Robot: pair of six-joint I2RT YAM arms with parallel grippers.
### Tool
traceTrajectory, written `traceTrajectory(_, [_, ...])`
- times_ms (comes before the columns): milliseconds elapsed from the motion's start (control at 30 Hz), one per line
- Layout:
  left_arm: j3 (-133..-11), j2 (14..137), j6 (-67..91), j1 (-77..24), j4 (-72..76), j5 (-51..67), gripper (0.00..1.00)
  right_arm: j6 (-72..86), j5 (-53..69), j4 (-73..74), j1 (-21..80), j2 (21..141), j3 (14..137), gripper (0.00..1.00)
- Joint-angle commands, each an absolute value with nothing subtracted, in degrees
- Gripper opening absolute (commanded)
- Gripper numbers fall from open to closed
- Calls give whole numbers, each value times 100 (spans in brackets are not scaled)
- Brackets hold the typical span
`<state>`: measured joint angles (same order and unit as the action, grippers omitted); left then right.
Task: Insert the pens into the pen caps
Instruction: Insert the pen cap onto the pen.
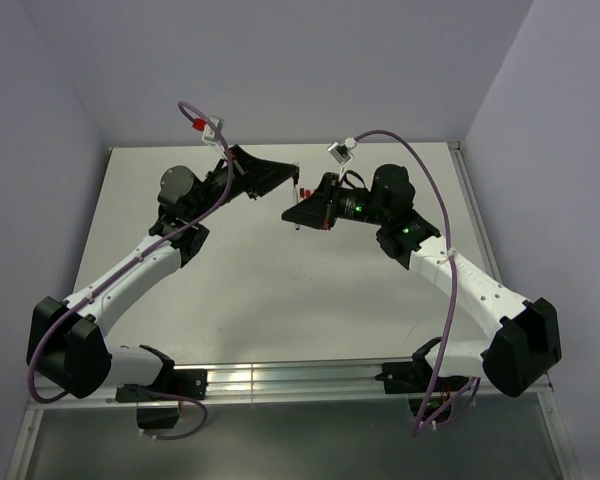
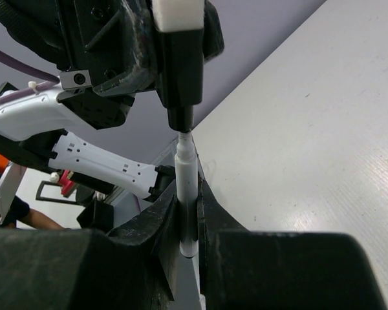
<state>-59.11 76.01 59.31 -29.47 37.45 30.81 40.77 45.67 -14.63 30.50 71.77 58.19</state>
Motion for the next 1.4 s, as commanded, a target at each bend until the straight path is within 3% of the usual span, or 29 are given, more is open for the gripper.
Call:
traceTrajectory(0, [-6047, 7515, 5801, -3015, 3736, 3190, 0, 3929, 4482, -1512, 3032, 6979, 6144, 0])
traceTrajectory(700, [-6012, 7400, 5599, -3296, 3454, 3050, 0, 3849, 4105, -1380, 2927, 6794, 6100, 0])
traceTrajectory(967, [-5608, 7444, 5941, -3647, 4016, 2865, 0, 3859, 3850, -1424, 2918, 6662, 5985, 0])
traceTrajectory(1367, [-5397, 7286, 5406, -4104, 3324, 3480, 0, 3613, 3472, -1187, 2786, 6662, 6003, 0])
